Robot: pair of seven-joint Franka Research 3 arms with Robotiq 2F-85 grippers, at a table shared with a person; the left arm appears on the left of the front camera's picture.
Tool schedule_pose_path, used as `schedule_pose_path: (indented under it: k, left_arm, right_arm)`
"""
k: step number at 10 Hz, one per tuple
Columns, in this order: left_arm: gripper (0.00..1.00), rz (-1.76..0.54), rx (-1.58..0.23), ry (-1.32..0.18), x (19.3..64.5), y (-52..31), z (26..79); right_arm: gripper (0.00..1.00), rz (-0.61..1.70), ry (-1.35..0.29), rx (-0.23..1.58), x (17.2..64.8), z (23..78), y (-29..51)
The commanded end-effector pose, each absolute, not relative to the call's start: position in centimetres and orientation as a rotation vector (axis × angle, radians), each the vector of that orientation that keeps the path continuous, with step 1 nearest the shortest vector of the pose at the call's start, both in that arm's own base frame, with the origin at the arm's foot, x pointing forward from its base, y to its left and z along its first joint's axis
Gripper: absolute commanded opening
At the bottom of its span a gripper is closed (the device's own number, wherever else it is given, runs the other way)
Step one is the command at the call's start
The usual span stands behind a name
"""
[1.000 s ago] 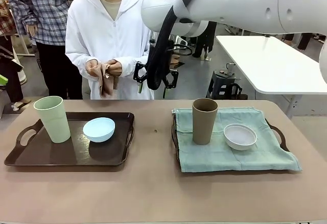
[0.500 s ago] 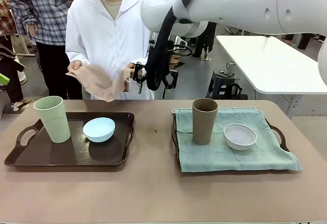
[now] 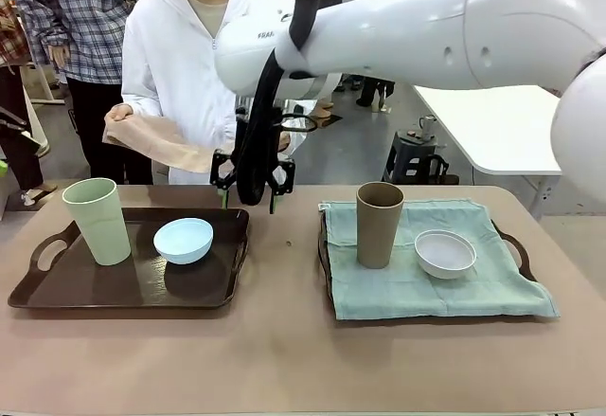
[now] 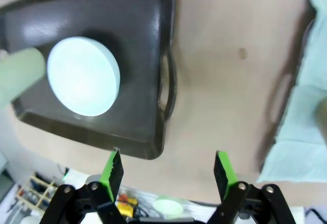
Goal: Set up a tray with a mat and arrange the tableware.
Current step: Pick up the Picnic Bowl and Reusable plastic cup from the Handle tray in front of the human's position and hold them in the air.
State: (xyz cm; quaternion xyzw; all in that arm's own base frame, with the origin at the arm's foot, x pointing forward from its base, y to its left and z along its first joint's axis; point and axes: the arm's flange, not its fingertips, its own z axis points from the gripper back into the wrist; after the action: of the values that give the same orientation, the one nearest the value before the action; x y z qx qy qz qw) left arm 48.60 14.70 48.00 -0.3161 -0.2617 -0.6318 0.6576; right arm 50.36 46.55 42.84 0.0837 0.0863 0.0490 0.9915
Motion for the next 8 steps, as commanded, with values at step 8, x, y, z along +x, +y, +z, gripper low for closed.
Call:
schedule_pose_path:
  k: [8]
  left_arm:
    - [1.00,-1.490,-0.777,-0.711,48.6,16.2,41.6]
  right_arm:
    - [0.92,0.184,0.205,0.159,50.9,38.6,49.1]
